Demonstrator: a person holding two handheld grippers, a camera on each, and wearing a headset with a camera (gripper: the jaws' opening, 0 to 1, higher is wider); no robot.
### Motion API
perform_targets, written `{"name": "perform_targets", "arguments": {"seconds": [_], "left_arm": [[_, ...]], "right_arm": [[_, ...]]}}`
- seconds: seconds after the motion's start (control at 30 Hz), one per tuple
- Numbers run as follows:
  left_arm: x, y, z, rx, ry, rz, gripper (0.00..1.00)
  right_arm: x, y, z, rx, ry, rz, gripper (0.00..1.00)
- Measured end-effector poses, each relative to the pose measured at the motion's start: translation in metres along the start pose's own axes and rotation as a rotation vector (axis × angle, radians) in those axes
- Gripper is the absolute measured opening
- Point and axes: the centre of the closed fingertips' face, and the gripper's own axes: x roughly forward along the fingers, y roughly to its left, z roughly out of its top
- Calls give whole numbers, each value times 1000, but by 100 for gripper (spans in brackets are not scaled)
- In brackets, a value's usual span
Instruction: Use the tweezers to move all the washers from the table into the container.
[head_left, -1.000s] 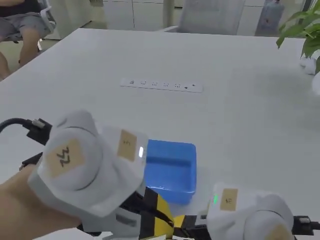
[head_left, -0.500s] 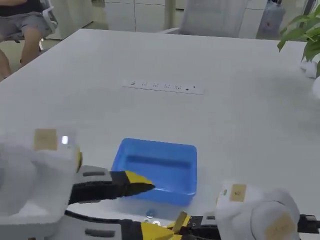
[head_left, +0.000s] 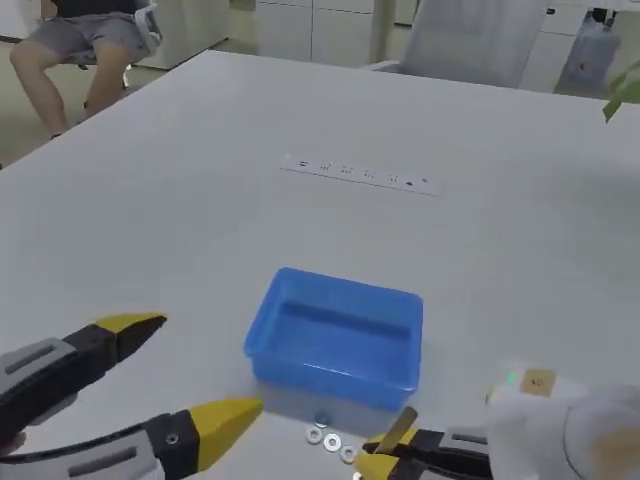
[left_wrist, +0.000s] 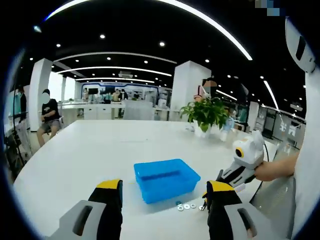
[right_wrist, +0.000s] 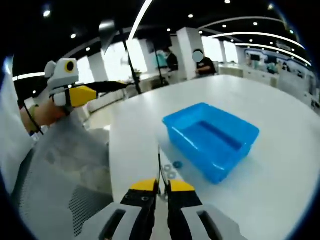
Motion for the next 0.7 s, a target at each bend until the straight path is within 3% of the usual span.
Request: {"name": "perform_targets", "arguments": {"seconds": [0.07,0.17,0.37,0.5,0.63,0.7], "left_arm": [[2,7,0,-70,-30,37,72],[2,9,10,-6,-82,49,78],[5,2,1,45,-46,38,84],[1,2,10,29,-93,50,84],[-1,7,14,35,-117,81,89],[-1,8,15,30,-122,89,90]], "right_arm": [[-1,-2,1,24,-7,-3,4],[-6,-5,5,50,-27,-7,4],[-14,-10,12,59,-24,-11,4],[-18,-13,18,43,-11,-11,4],[-22,-13,29,32,-10,5,4],[-23,-11,32,-7,18,29,4]]}}
